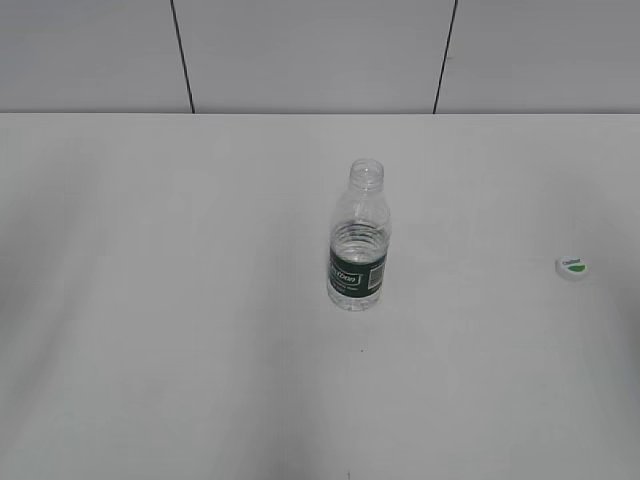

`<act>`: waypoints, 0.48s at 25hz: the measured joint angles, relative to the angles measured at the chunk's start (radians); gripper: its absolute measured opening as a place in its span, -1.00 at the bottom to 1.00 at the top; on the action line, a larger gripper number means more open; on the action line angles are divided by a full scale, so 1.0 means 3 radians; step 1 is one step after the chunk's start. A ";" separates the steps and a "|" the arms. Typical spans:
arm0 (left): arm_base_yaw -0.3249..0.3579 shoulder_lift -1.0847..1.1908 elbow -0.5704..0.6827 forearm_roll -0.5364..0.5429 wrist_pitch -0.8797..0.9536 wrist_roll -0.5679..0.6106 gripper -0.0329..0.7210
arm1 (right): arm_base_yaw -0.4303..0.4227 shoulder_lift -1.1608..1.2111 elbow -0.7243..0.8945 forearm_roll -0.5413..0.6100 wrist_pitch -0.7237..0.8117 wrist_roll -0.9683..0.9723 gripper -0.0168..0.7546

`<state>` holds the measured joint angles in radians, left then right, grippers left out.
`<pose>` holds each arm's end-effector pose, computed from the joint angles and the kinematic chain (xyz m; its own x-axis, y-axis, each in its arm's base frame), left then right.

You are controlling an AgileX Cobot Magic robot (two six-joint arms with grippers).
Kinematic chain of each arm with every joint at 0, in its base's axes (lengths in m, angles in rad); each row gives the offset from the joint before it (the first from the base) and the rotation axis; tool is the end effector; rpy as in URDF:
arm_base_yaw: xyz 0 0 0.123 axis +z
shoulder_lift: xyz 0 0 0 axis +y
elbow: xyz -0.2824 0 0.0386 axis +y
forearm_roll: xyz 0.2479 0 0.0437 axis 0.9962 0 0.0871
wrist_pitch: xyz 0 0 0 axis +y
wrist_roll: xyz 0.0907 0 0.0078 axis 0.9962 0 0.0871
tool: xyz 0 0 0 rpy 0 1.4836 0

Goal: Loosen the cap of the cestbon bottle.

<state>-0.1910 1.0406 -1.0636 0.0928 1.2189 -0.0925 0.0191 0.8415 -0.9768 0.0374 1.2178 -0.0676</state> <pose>0.1760 -0.0260 0.3544 -0.8857 0.1100 -0.4510 0.0976 0.9939 0.0507 0.1297 0.0057 0.3596 -0.8353 -0.0706 -0.5452 -0.0840 0.9965 -0.0004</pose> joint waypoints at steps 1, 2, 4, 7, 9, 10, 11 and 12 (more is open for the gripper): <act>0.0000 -0.0197 0.0099 -0.0003 0.0000 0.0000 0.57 | 0.0000 -0.0257 0.0103 0.0000 0.0000 0.0000 0.39; 0.0000 -0.0394 0.0198 -0.0003 0.0000 0.0000 0.57 | 0.0000 -0.0419 0.0175 0.0000 0.0012 0.0000 0.39; 0.0000 -0.0842 0.0378 -0.0010 -0.0084 0.0000 0.57 | 0.0000 -0.0762 0.0333 -0.0002 0.0016 0.0000 0.39; 0.0000 -0.1348 0.0635 -0.0018 -0.0179 0.0000 0.57 | 0.0000 -0.1221 0.0536 -0.0002 0.0016 0.0000 0.39; 0.0000 -0.1680 0.0833 -0.0018 -0.0198 0.0004 0.57 | 0.0000 -0.1485 0.0690 -0.0002 0.0016 -0.0022 0.39; 0.0000 -0.1824 0.0937 -0.0022 -0.0213 0.0004 0.57 | 0.0000 -0.1619 0.0758 -0.0004 0.0016 -0.0043 0.39; 0.0000 -0.1997 0.1028 -0.0022 -0.0232 0.0004 0.57 | 0.0000 -0.1752 0.0845 -0.0004 0.0016 -0.0077 0.39; 0.0000 -0.2167 0.1133 -0.0022 -0.0239 0.0004 0.57 | 0.0000 -0.1866 0.0935 -0.0004 0.0016 -0.0105 0.39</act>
<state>-0.1910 0.3907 -0.7236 0.0863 1.1471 -0.0913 0.0191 0.2818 -0.6962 0.0362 1.2227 -0.0992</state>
